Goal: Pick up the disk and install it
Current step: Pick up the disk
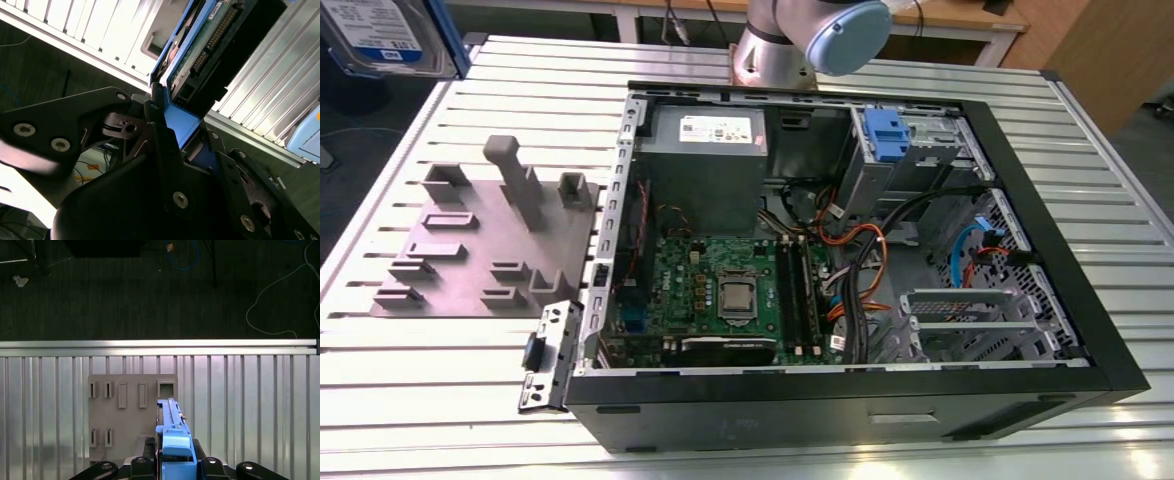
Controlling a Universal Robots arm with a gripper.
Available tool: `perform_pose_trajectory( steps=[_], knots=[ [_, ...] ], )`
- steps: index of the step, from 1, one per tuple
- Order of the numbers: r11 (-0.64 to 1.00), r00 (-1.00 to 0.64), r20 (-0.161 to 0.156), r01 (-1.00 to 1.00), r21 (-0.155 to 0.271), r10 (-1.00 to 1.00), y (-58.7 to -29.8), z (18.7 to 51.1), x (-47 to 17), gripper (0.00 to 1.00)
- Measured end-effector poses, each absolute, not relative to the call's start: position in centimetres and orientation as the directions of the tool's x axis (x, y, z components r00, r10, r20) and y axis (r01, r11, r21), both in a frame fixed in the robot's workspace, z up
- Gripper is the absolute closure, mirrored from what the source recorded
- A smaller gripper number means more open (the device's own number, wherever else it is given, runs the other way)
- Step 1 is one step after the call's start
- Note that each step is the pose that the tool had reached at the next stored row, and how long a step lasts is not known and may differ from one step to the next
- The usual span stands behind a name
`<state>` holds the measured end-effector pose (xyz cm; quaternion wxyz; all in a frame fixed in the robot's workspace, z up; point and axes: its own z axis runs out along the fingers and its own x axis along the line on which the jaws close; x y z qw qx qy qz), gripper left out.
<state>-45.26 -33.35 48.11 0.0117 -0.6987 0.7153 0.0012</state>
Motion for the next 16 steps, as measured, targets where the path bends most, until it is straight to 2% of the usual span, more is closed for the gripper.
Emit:
perform_pose_trajectory(
  steps=[16],
  knots=[
    [0.024,-0.023,-0.018,-1.000,-0.015,-1.000,-33.44,48.11,-44.90,0.64]
  ],
)
